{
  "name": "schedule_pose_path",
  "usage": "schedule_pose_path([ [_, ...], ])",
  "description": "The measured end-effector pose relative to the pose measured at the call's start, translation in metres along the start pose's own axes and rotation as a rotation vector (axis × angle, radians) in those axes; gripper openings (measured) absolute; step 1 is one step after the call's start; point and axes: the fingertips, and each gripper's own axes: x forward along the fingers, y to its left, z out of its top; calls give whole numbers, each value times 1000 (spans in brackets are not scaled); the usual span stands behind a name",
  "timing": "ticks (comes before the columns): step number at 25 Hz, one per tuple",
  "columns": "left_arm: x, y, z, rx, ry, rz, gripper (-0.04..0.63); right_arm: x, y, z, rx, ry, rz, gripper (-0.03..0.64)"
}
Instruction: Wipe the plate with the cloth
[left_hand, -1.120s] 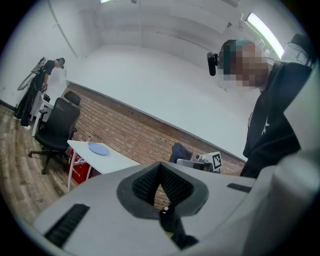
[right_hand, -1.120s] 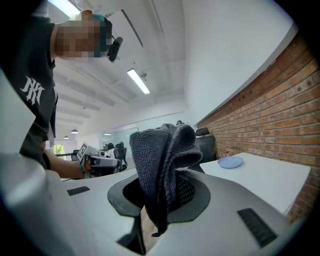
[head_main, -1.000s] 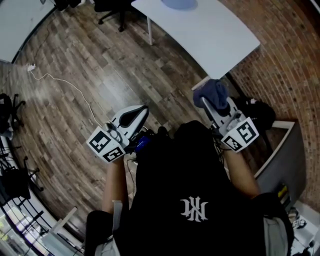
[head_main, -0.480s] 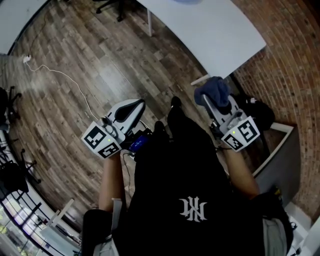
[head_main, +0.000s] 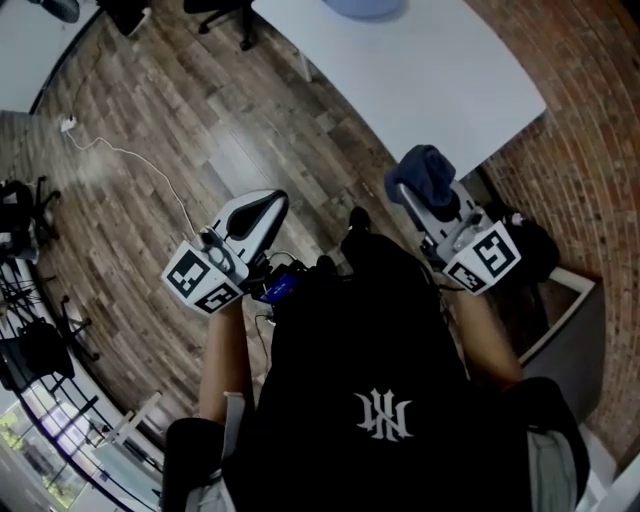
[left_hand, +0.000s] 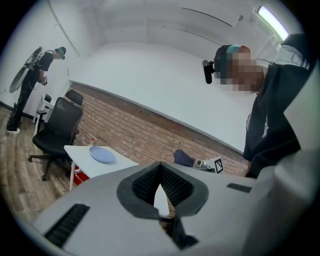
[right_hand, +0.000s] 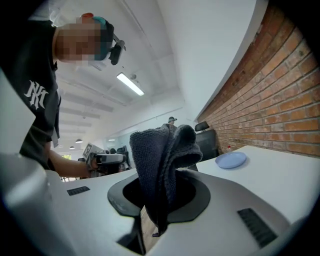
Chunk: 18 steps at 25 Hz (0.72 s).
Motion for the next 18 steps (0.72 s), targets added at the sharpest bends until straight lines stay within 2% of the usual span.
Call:
schedule_pose_path([
  [4, 42, 0, 23, 46, 39, 6, 2, 6, -11, 24, -66, -46, 132, 84],
  [7, 62, 0, 37, 90, 55, 13, 2, 14, -27, 33, -77, -75, 185, 84],
  [13, 70, 25, 35, 49, 73, 62, 2, 32, -50, 35, -47, -85, 208, 84],
  [18, 84, 50, 49, 46, 67, 48, 2, 49, -72, 39, -38, -54, 191, 84],
])
